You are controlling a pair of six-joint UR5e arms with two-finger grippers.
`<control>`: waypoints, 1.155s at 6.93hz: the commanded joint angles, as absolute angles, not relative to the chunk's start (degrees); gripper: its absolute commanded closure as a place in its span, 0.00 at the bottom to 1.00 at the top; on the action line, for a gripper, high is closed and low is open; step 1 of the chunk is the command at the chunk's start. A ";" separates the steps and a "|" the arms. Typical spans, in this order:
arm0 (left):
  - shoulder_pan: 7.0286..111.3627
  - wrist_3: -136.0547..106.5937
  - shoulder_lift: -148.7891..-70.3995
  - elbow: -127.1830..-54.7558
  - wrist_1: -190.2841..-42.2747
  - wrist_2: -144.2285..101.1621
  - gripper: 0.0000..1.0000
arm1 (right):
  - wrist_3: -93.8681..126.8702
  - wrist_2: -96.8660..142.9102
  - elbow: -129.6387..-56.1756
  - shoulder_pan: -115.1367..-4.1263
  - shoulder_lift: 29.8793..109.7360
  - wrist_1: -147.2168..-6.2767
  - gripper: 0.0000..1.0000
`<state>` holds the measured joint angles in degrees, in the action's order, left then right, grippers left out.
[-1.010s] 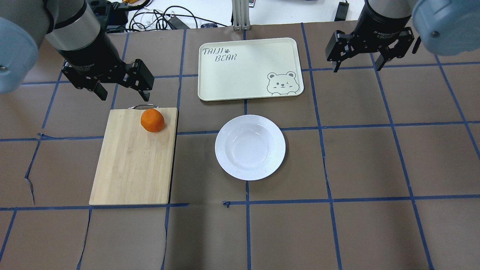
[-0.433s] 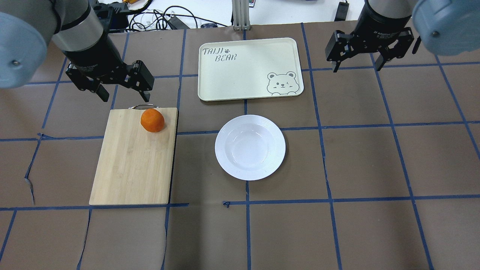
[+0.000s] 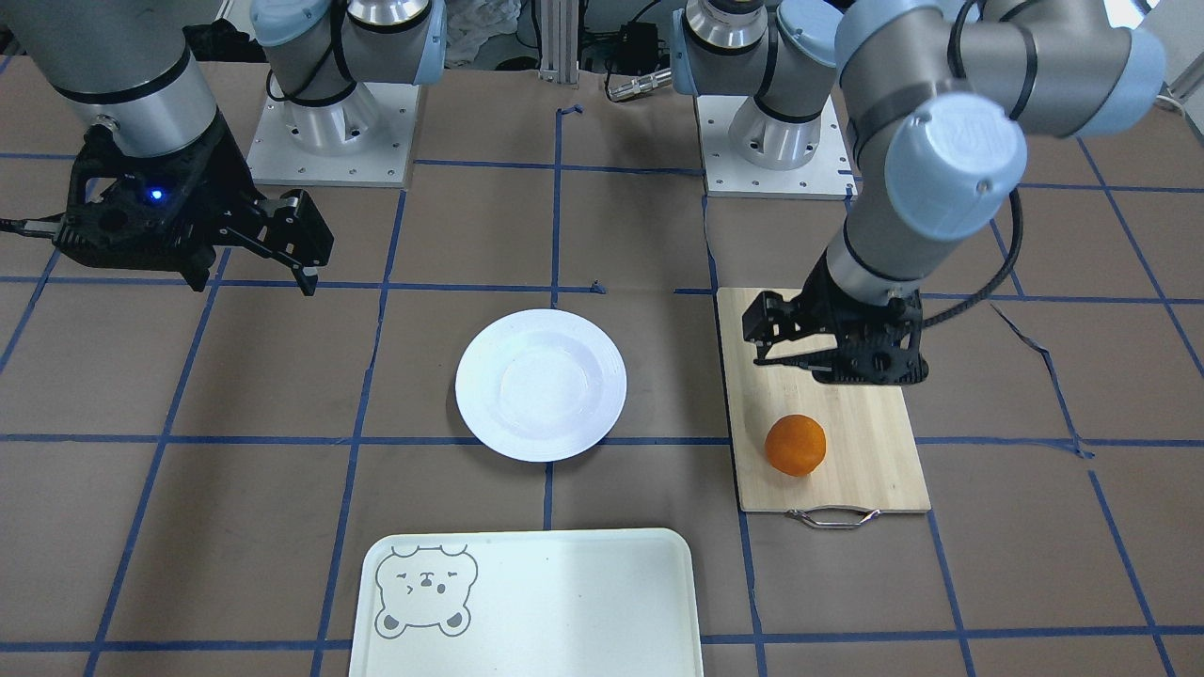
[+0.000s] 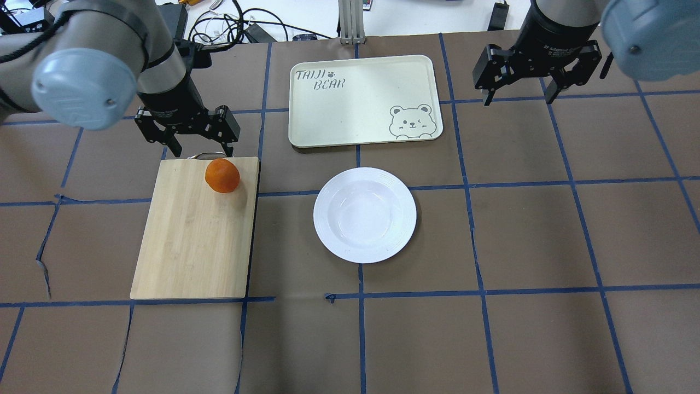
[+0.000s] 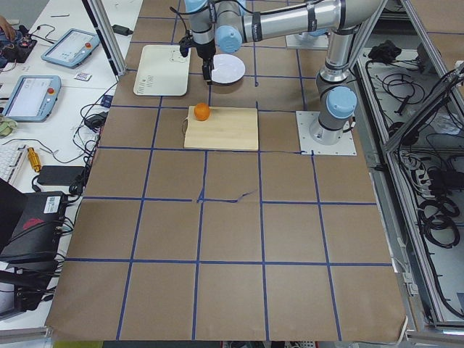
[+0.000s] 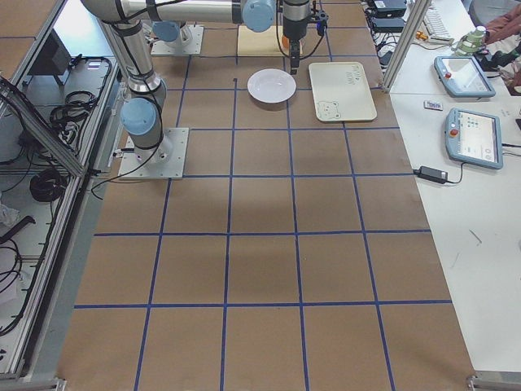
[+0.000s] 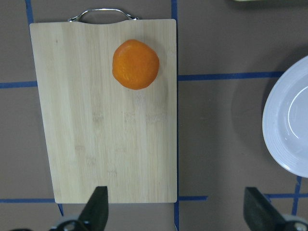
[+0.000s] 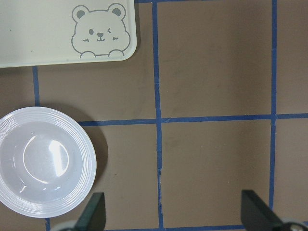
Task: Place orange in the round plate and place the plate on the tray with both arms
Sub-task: 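Lower the left gripper onto the orange on the cutting board and grasp it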
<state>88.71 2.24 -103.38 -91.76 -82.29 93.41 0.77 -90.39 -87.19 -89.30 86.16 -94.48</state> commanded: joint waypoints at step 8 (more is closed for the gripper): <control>88.24 4.31 -124.10 -84.38 -85.43 99.32 0.98 | 0.79 -90.35 -87.62 -89.30 85.96 -94.39 0.00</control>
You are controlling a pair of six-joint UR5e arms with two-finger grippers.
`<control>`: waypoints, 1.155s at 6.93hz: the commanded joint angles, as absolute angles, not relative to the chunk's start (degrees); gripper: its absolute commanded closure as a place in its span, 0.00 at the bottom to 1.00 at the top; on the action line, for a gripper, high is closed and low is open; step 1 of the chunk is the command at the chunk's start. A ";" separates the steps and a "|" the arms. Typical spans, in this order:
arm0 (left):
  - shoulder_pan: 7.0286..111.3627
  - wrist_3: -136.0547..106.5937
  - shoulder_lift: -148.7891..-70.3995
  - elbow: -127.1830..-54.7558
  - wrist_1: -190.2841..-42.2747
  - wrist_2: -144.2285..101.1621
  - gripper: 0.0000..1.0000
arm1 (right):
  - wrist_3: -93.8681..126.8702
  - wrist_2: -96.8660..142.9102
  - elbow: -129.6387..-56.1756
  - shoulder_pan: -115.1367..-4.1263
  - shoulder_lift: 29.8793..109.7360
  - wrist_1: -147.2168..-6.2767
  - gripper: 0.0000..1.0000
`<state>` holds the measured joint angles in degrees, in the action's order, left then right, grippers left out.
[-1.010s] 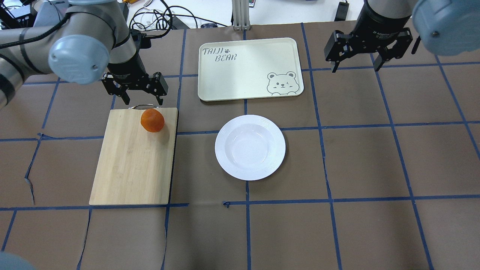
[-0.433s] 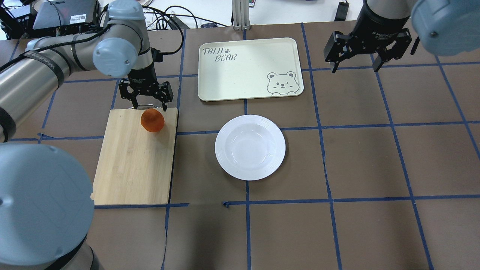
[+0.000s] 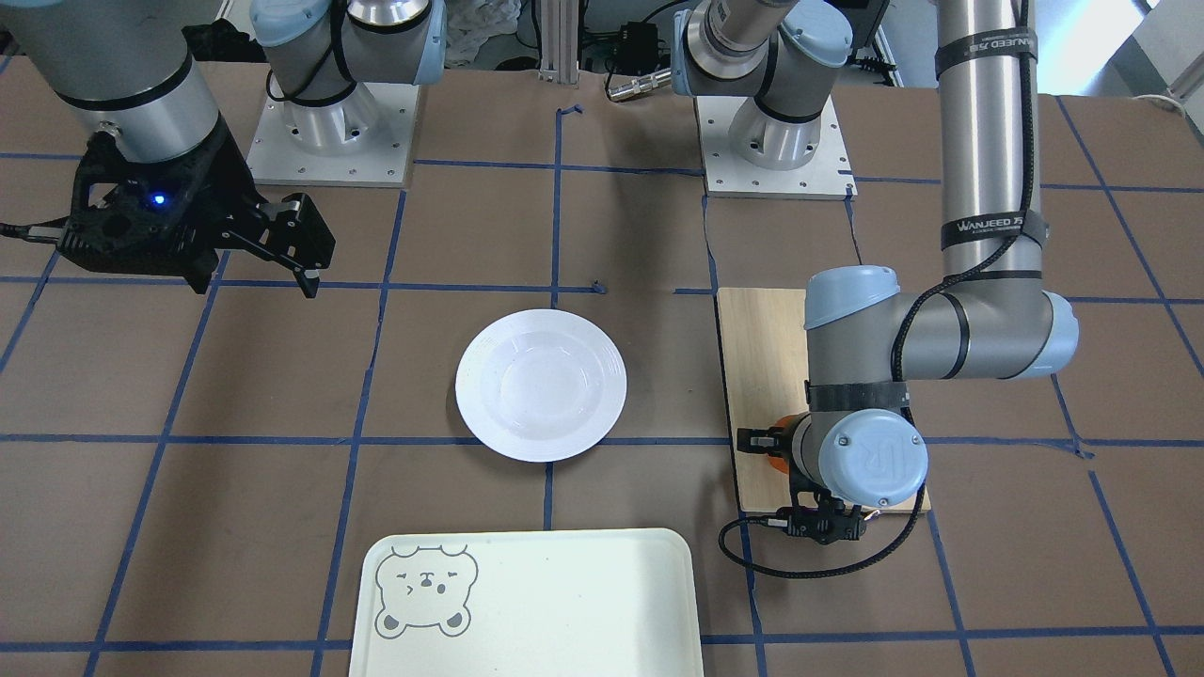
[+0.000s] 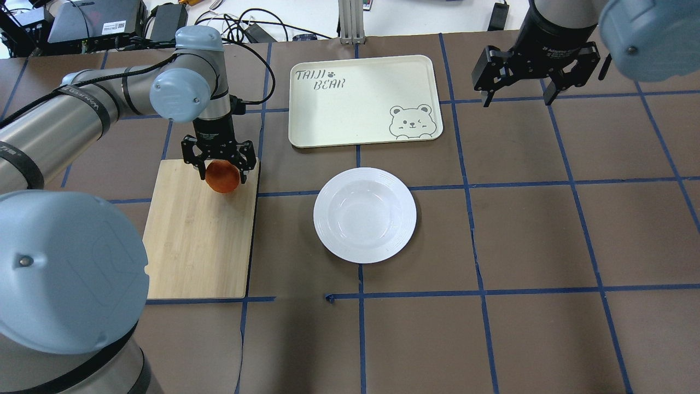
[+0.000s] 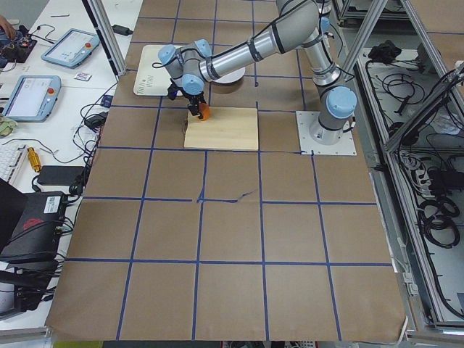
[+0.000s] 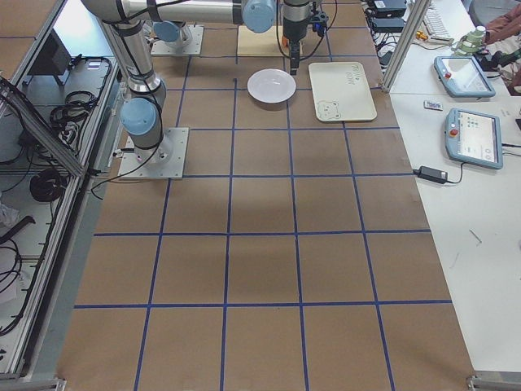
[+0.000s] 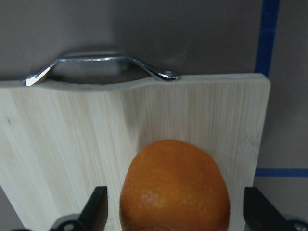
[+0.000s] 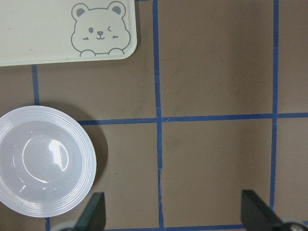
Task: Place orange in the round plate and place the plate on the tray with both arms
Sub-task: 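Lower the left gripper onto the orange on the cutting board and grasp it, then carry the orange with the left gripper over the white plate and release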
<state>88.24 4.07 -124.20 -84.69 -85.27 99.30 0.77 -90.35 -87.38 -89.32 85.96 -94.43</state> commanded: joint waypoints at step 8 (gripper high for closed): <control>109.77 -29.26 -118.73 -88.30 -77.64 75.10 0.97 | 0.88 -90.70 -88.86 -89.30 85.96 -96.07 0.00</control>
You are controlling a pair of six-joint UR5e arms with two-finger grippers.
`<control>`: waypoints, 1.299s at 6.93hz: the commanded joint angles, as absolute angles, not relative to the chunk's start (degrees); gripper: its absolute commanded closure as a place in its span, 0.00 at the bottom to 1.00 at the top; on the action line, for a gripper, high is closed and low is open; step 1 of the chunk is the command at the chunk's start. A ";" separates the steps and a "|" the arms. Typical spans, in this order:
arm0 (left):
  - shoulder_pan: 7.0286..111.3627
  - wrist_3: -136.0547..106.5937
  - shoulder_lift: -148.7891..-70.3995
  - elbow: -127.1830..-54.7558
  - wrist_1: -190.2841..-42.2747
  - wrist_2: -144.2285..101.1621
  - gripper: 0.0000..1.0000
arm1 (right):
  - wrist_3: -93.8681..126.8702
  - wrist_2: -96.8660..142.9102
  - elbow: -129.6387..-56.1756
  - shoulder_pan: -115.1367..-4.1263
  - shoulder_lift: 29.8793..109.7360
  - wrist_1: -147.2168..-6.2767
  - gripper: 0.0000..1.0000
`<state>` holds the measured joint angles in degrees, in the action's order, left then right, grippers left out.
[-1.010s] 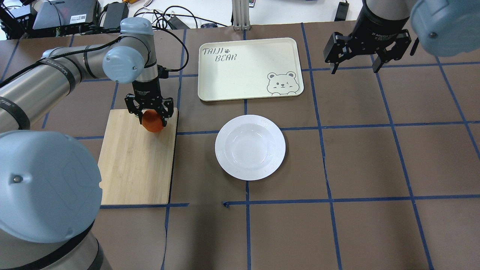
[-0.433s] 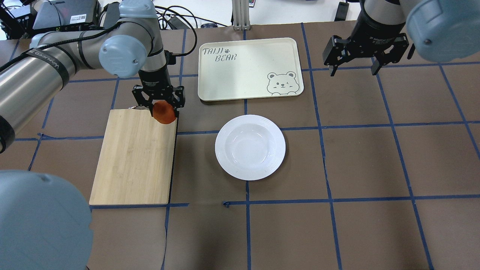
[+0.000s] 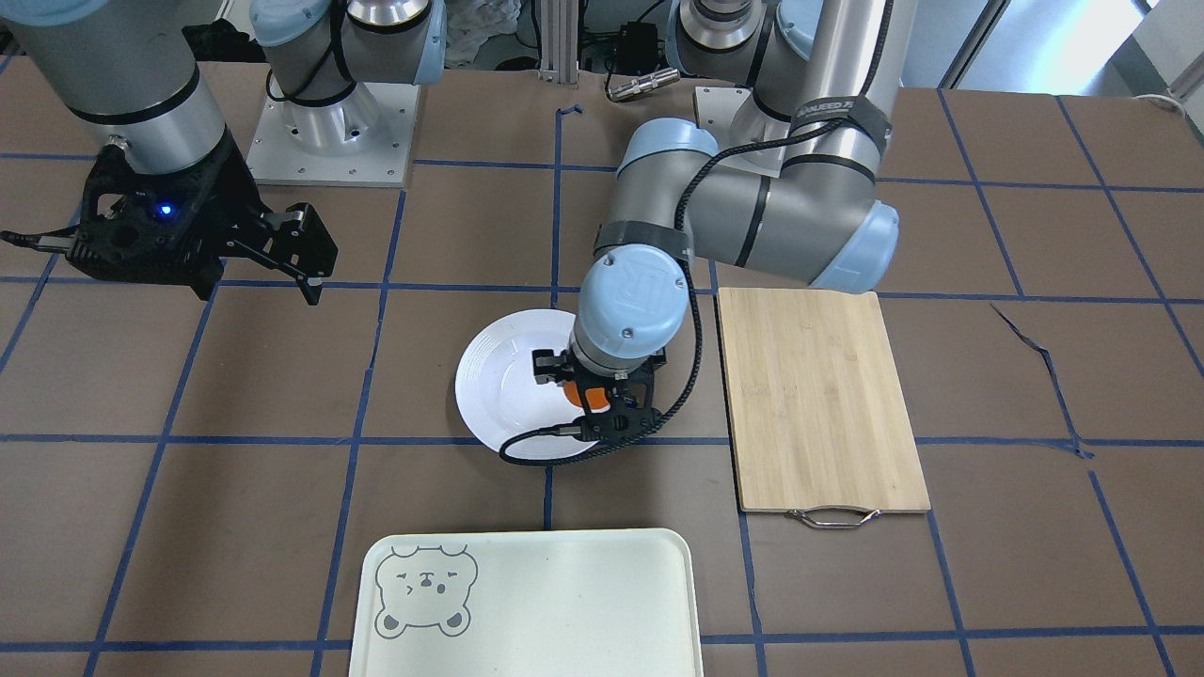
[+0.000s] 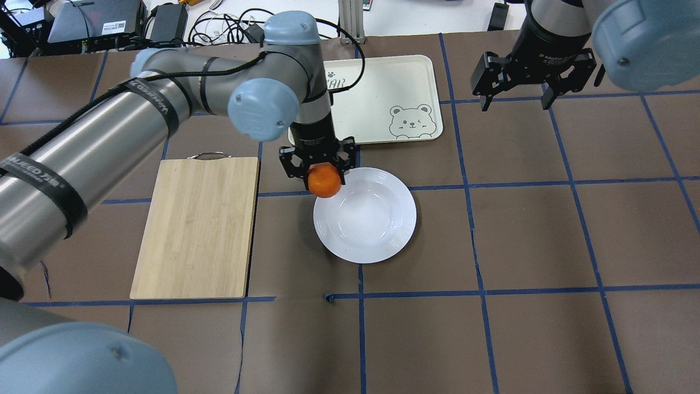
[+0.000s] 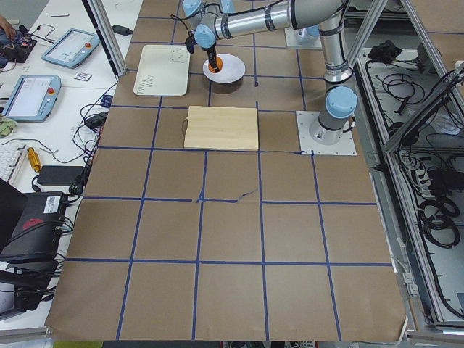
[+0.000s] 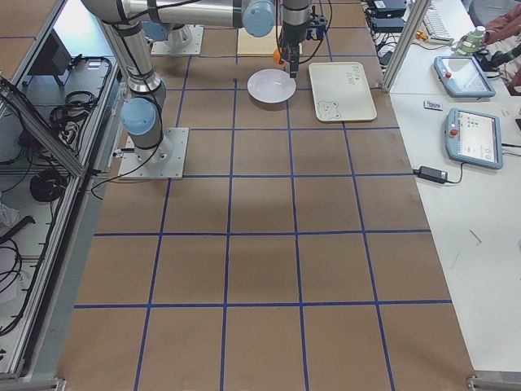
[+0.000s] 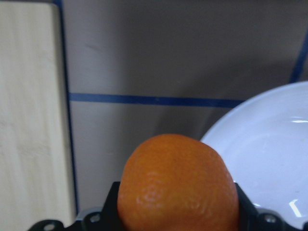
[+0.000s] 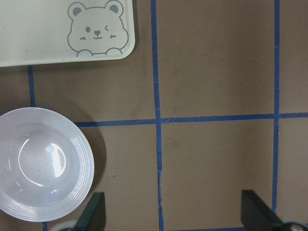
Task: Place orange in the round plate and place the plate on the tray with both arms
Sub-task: 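Carry the orange with the left gripper over the white plate and release, then raise the left gripper away while the right gripper reaches to the plate rim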
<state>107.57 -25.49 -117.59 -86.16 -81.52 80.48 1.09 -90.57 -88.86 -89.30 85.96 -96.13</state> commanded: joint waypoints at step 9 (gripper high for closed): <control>99.93 -24.30 -107.33 -70.00 -93.93 82.76 0.00 | 5.79 -78.76 -114.27 -89.38 84.20 -130.67 0.00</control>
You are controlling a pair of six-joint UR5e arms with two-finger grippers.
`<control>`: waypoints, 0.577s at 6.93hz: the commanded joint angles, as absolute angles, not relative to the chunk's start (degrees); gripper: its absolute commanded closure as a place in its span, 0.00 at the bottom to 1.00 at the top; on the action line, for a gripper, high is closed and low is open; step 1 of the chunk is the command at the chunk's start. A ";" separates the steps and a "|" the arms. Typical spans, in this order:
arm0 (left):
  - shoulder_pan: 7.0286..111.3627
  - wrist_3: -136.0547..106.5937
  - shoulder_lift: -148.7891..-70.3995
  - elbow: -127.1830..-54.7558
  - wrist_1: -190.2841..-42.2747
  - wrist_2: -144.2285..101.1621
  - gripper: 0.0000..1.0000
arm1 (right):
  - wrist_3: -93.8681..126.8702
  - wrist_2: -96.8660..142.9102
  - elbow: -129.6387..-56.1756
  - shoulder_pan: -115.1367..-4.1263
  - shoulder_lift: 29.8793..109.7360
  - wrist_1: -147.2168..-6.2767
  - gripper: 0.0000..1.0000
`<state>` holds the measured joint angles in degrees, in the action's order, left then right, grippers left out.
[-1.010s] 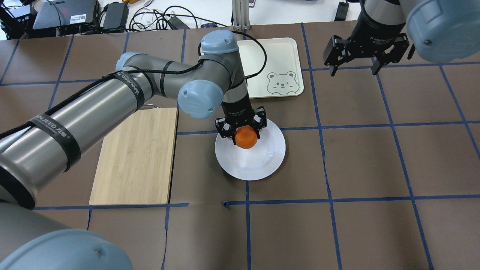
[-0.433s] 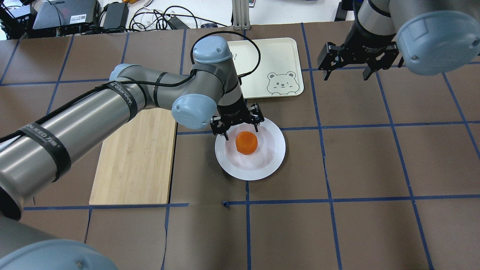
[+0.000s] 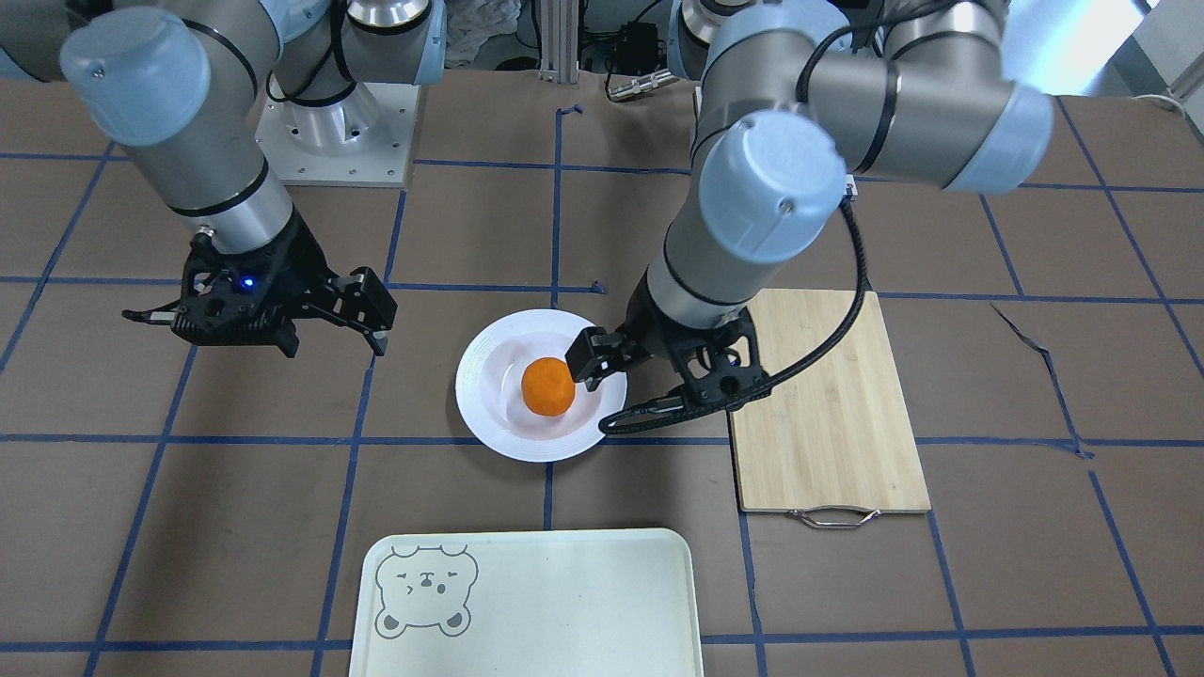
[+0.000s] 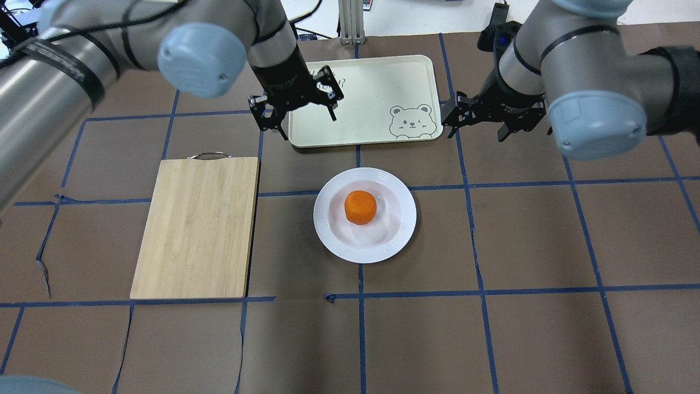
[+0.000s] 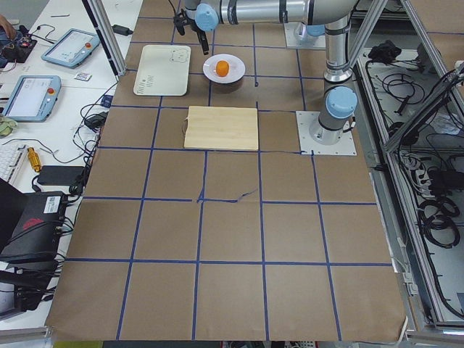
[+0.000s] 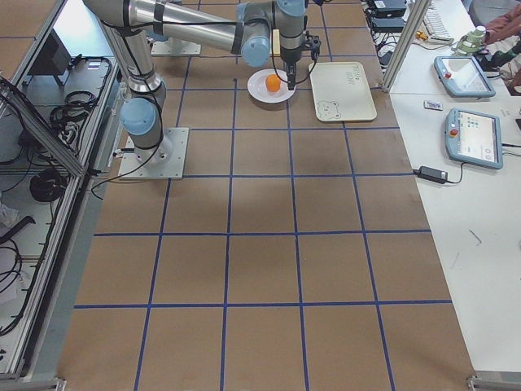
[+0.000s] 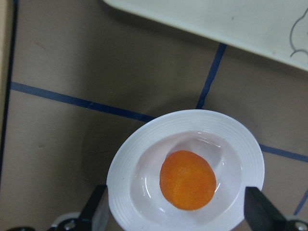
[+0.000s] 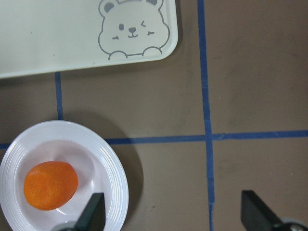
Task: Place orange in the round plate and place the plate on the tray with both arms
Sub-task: 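Raise the left gripper away while the right gripper reaches to the plate rim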
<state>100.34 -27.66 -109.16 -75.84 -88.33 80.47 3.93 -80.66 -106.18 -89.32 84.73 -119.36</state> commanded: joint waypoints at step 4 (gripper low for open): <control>99.67 -16.88 -99.43 -73.88 -94.57 84.98 0.00 | 20.91 -68.47 -128.05 -94.01 73.57 -160.12 0.00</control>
